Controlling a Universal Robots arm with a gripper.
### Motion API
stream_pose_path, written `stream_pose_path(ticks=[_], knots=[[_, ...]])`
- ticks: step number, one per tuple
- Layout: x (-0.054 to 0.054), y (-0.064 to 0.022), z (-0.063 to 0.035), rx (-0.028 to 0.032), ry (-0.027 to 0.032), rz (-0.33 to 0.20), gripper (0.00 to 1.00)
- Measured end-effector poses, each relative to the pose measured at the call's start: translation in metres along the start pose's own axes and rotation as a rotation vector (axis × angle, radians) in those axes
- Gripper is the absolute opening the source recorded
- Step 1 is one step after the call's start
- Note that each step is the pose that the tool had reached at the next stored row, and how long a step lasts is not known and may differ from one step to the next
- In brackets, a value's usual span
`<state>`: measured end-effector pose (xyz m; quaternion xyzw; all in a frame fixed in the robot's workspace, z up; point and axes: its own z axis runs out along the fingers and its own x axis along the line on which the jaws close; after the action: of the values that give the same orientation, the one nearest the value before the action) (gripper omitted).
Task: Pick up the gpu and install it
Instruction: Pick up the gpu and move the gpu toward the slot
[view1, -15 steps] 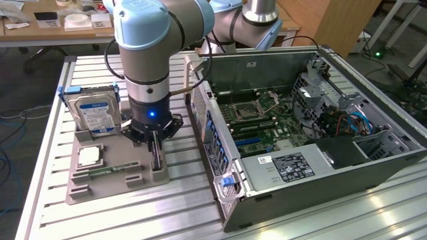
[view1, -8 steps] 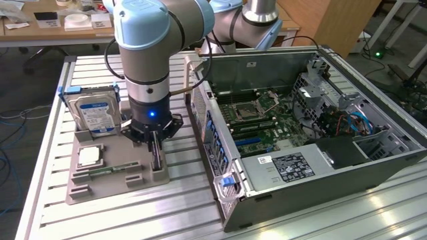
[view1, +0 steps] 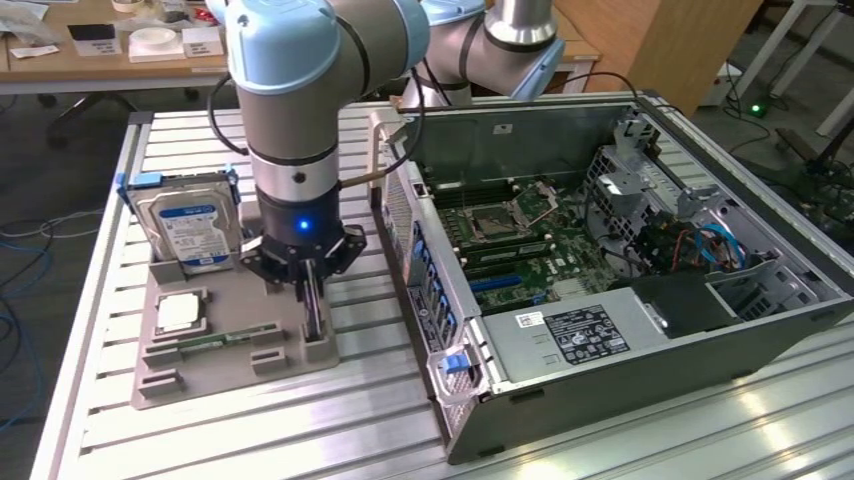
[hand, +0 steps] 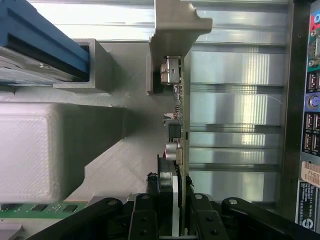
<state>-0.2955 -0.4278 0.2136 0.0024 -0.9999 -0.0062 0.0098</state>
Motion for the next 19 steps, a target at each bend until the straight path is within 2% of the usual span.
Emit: stream_pose_path(ticks=[6, 19], knots=[[0.0, 0.0003, -0.0193, 0.0, 0.0, 0.0, 0.28], [0.001, 0.0009, -0.0726, 0.0, -0.0001, 0.0, 0.28]])
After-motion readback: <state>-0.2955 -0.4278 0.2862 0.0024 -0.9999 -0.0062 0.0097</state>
